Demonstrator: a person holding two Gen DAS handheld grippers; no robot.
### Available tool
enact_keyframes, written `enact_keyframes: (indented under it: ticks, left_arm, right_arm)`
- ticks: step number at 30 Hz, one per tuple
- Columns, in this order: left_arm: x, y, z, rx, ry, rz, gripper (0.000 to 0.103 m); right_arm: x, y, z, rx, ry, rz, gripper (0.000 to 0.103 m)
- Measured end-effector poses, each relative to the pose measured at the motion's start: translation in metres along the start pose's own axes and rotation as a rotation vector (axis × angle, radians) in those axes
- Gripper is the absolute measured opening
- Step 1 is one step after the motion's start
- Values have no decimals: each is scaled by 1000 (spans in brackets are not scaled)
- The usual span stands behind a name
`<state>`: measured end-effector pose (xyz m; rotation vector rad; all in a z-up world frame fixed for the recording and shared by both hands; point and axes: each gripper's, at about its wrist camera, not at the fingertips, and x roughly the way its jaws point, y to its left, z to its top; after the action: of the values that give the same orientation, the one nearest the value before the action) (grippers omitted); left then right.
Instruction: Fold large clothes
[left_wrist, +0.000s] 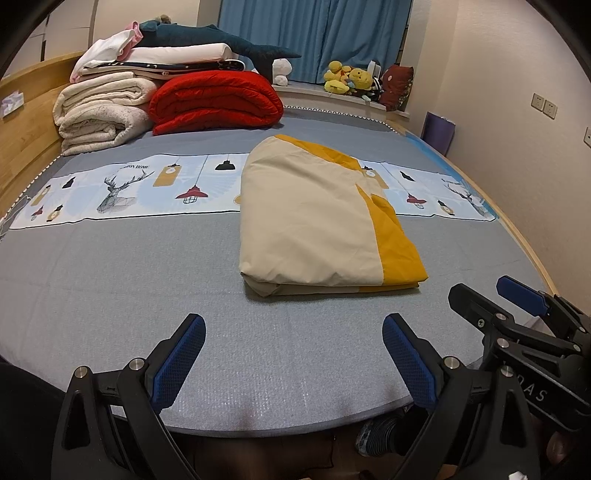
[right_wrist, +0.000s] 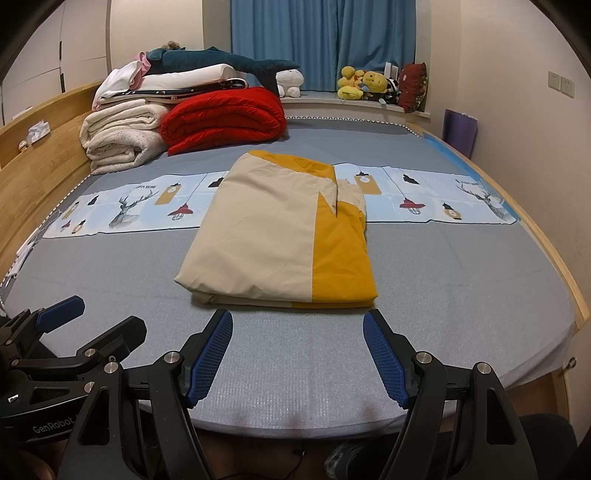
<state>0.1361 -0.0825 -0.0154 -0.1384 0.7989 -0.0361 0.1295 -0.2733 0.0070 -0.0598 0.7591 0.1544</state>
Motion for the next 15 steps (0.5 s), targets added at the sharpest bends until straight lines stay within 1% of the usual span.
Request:
enact_keyframes:
  ticks: [15]
  left_arm:
    - [1,-2,0,-1,3,-3,95]
  right_arm:
    - [0,0,0,-1,1,0,74]
